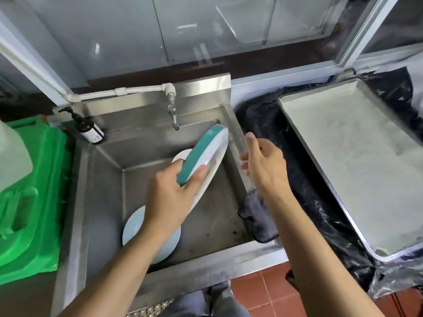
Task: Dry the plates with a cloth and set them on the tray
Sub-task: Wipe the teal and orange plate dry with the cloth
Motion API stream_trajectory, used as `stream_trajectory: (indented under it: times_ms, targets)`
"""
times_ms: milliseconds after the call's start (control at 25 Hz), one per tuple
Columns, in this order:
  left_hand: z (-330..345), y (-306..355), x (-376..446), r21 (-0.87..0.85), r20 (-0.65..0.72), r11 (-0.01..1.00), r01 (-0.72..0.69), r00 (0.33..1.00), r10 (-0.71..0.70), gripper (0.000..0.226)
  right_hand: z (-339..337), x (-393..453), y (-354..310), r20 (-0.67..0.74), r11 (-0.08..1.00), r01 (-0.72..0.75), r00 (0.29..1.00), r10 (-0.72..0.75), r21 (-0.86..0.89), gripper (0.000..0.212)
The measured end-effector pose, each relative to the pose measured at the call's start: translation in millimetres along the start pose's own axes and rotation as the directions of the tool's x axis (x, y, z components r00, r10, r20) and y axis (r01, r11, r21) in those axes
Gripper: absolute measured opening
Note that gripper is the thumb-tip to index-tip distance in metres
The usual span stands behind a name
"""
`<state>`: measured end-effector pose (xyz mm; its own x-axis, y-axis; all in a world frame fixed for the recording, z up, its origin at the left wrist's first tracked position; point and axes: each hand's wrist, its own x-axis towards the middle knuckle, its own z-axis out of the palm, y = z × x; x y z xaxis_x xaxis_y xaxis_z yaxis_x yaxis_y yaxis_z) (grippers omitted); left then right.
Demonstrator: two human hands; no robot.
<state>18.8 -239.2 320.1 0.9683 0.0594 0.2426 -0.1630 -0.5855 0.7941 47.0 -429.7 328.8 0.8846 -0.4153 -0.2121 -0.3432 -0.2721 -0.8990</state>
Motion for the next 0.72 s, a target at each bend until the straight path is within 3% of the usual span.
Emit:
stream_trajectory:
  times_ms: [80, 120, 200, 320, 440, 560, 640, 720]
  targets:
    - [-1, 4, -6, 0.125, 0.097, 0.98, -0.155, 0.985, 0.143, 0.042, -4, 5, -24, 0.077, 0.995, -0.089, 0.993, 0.093, -0.052, 0.07]
    - [0, 3, -9, 0.213, 0.112, 0.936, -0.282, 0.958, 0.263, 0.039, -6, 6, -28, 0.109, 0.986, -0.138, 0.983, 0.148, -0.095, 0.067]
    - [1, 2, -17, 0.329, 0.119, 0.808, -0.489, 0.87, 0.478, 0.032, -10, 6, -29, 0.16, 0.965, -0.211, 0.959, 0.235, -0.153, 0.048]
    - [3, -7, -26, 0.353, 0.155, 0.713, -0.606, 0.789, 0.595, 0.036, -5, 2, -11, 0.132, 0.952, -0.274, 0.948, 0.291, -0.132, 0.029]
    - [-4, -17, -34, 0.293, 0.284, 0.755, -0.586, 0.808, 0.516, 0.032, 6, -13, 11, 0.016, 0.963, -0.206, 0.977, 0.213, -0.175, 0.031]
    - [-22, -20, -27, 0.104, 0.459, 0.917, -0.384, 0.837, 0.299, 0.055, 9, -26, 30, -0.026, 0.981, -0.126, 0.992, 0.123, -0.147, 0.041]
    - [-34, -32, -16, 0.063, 0.429, 0.961, -0.271, 0.876, 0.219, 0.055, 6, -30, 38, -0.049, 0.989, -0.134, 0.99, 0.131, -0.068, 0.036]
    - [-41, -49, -3, 0.216, 0.3, 0.966, -0.14, 0.951, 0.071, 0.048, 1, -37, 44, -0.077, 0.989, -0.148, 0.986, 0.148, 0.006, 0.028]
